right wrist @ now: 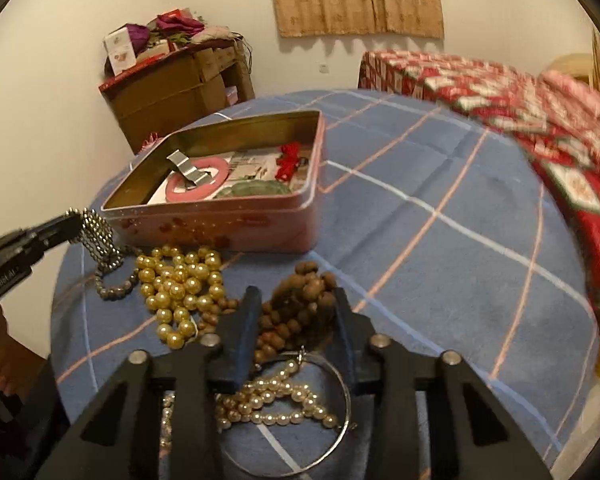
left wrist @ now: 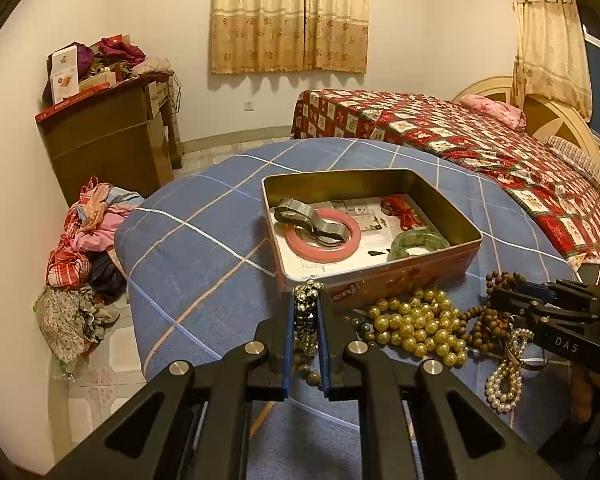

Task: Organize jewelry
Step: 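Lift the grey strand with the left gripper while the right gripper grasps and lifts the wooden bead strand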

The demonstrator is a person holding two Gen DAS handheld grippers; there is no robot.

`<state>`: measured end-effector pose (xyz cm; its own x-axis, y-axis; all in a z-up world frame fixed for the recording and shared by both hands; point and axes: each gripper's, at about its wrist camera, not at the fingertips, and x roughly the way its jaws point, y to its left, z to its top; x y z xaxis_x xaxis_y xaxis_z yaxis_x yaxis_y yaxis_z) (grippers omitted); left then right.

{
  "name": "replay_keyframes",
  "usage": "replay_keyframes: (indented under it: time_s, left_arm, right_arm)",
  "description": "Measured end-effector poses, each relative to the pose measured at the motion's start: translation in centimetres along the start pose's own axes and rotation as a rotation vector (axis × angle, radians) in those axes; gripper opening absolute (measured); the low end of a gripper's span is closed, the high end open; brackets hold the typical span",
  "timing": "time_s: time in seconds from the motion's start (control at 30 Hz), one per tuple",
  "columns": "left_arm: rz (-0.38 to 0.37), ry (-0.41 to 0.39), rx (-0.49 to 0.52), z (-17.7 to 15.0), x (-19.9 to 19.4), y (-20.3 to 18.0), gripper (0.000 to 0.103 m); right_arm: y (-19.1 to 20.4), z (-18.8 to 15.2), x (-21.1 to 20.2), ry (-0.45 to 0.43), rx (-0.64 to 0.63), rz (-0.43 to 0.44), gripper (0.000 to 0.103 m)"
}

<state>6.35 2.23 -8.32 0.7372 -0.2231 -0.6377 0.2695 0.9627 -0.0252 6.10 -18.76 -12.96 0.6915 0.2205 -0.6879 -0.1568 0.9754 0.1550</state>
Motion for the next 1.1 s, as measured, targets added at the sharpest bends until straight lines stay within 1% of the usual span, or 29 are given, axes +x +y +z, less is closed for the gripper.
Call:
replay_keyframes:
  time_s: [0.03,0.2,0.23,0.4,0.6,0.93,1.1]
  left_arm:
    - [0.000,0.000,-0.003,0.0,0.0,0.1,0.010]
    - [0.002,-0.003,-0.006,0.2,0.0,0.3,0.009]
    - [0.004,-0.008,-0.007,0.3,-0.2,0.3,0.009]
    - [0.000,-0.026,-0.010,0.7,-0.8,0.4,0.010]
    - [-0.003,-0.059,-0.002,1.9,-1.8,0.3,0.009]
    - [-0.019,-0.118,0.033,5.5,-2.7,-0.1,0.010]
    - [-0.017,-0.131,0.058,6.8,-2.2,-0.6,0.010]
  right_arm:
    - [0.1,0.1,-0.1,-0.006,-0.006,0.000,0.025]
    - [0.5,0.3,-0.7,-0.035,-0.036,-0.002,0.024]
    - [0.6,0.4,-0.9,-0.044,-0.041,-0.007,0.017]
    - [1.5,1.6,-2.9,-0.110,-0.084,-0.028,0.017]
    - [1.7,2.8,-4.5,-0.160,-0.091,-0.022,0.017]
    - [1.9,5.9,-5.6,-0.213,-0.116,-0.022,0.017]
    - [2.4,7.5,-5.7,-0.231,-0.139,-0.023,0.017]
